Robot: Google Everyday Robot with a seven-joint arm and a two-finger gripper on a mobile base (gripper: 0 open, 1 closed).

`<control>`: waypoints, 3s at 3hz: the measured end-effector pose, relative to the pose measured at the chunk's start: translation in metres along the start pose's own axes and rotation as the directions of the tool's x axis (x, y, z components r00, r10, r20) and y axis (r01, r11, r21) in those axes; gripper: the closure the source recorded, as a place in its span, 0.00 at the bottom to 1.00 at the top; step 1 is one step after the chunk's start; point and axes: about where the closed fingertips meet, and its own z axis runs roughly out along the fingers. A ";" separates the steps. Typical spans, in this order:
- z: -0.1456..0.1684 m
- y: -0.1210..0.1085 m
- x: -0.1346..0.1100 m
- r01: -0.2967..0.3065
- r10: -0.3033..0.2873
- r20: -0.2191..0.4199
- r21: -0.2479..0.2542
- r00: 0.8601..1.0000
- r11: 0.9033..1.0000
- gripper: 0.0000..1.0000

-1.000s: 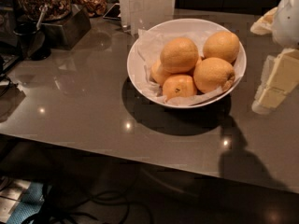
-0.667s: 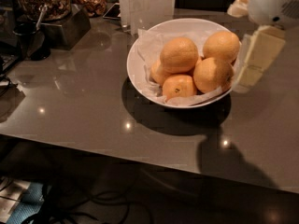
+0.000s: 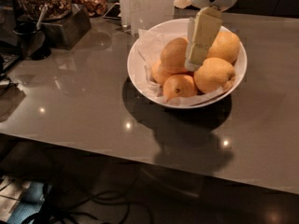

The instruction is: Pick orange from white bowl

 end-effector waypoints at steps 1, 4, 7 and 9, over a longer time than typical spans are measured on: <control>0.003 -0.003 -0.003 -0.007 0.007 0.021 0.015 1.000 1.000 0.00; 0.080 -0.036 0.031 -0.082 0.085 0.041 -0.071 0.996 0.994 0.00; 0.082 -0.037 0.031 -0.083 0.086 0.042 -0.072 0.995 0.994 0.42; 0.082 -0.037 0.031 -0.083 0.086 0.042 -0.072 0.995 0.994 0.89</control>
Offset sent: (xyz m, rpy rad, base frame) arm 0.0435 -0.0208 -0.0535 0.0667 0.0410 -0.0844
